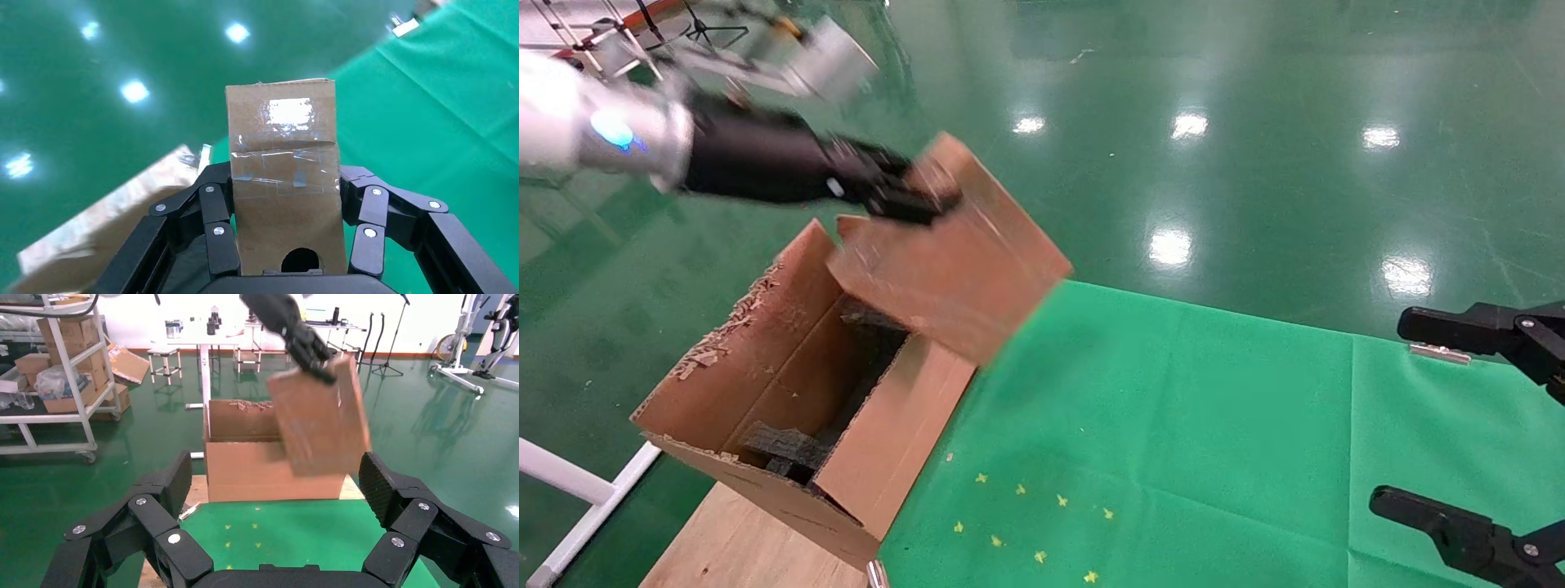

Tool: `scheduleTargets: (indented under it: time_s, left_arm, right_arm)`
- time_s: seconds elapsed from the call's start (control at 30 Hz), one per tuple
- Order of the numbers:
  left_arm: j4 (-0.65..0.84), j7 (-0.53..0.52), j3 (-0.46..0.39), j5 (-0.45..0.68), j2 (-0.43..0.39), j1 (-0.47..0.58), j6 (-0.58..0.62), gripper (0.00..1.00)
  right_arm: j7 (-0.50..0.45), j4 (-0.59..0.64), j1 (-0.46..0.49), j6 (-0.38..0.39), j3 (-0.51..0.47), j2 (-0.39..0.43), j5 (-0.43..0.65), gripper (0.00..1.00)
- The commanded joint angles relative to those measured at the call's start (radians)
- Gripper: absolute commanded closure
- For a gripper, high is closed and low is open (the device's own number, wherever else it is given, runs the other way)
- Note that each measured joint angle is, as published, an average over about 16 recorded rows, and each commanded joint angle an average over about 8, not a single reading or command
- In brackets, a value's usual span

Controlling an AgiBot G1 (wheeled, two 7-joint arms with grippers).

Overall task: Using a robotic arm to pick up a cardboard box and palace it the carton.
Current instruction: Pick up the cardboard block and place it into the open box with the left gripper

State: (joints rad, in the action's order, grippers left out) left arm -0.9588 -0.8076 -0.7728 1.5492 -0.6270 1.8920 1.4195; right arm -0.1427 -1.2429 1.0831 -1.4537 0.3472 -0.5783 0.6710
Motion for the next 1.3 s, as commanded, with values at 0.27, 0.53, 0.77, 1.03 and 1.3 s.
scheduleTargets:
  time_s: [0.27, 0.53, 0.77, 1.03, 1.3]
  left_arm:
    - [0.342, 0.198, 0.012, 0.087, 0.004, 0.232, 0.041, 1.0]
    - [0.599, 0.345, -0.047, 0.228, -0.007, 0.329, 0.012, 1.0]
    - [0.774, 0.404, -0.096, 0.307, -0.066, 0.276, -0.095, 1.0]
    - [0.883, 0.412, -0.112, 0.338, -0.123, 0.183, -0.338, 1.0]
    - [0.934, 0.402, -0.109, 0.335, -0.152, 0.125, -0.45, 1.0]
  right_arm:
    - [0.0, 0.0, 0.0, 0.0, 0.0, 0.0, 0.0, 0.0]
    - [0.0, 0.0, 0.0, 0.0, 0.0, 0.0, 0.0, 0.0]
    - [0.0, 0.0, 0.0, 0.0, 0.0, 0.0, 0.0, 0.0]
    - [0.0, 0.0, 0.0, 0.0, 0.0, 0.0, 0.0, 0.0]
    - [0.0, 0.0, 0.0, 0.0, 0.0, 0.0, 0.0, 0.0]
